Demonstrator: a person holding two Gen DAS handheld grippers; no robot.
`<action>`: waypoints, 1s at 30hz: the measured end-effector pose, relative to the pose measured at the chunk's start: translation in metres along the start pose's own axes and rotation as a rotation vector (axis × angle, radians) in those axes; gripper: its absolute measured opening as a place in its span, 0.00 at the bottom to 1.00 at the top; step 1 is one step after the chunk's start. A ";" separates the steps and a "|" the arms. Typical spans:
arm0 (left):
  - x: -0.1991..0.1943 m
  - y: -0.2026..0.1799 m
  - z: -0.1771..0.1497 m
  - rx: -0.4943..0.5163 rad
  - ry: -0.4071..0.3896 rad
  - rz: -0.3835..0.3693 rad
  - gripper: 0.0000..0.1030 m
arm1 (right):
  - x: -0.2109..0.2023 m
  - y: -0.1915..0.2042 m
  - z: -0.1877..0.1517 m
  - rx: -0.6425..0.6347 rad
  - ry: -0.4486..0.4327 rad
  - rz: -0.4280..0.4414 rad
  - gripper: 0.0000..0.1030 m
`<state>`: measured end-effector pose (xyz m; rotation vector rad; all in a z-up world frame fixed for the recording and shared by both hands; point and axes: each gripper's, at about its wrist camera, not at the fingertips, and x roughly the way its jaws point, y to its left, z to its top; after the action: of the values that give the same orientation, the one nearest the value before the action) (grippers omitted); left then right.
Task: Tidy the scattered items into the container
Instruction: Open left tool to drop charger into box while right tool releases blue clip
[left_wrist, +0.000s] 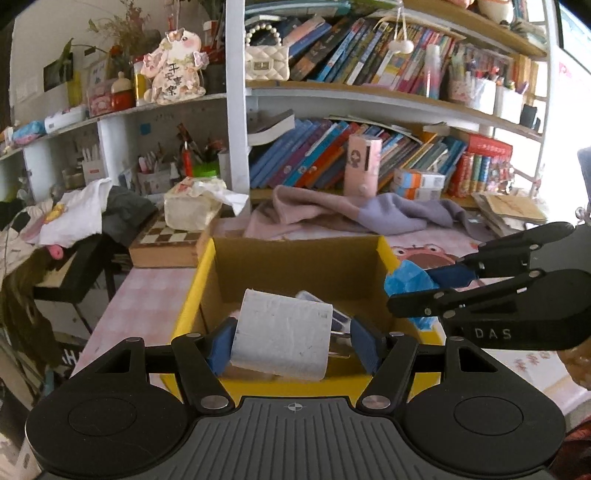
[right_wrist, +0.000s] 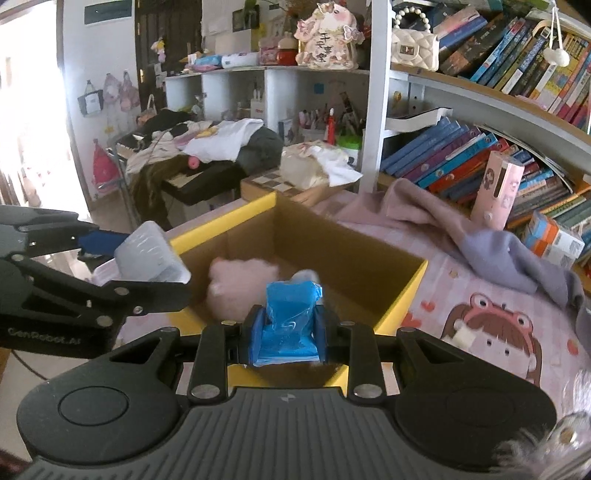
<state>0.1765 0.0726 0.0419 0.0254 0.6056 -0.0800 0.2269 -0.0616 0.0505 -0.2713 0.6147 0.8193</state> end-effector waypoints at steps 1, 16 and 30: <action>0.007 0.002 0.003 0.002 0.008 0.004 0.64 | 0.009 -0.005 0.004 -0.001 0.007 0.001 0.26; 0.148 0.029 0.057 0.201 0.251 -0.083 0.64 | 0.152 -0.054 0.055 -0.154 0.249 0.056 0.26; 0.212 0.025 0.058 0.314 0.423 -0.063 0.65 | 0.205 -0.058 0.047 -0.254 0.413 0.080 0.26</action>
<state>0.3853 0.0808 -0.0310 0.3346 1.0116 -0.2341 0.3963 0.0440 -0.0374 -0.6614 0.9122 0.9271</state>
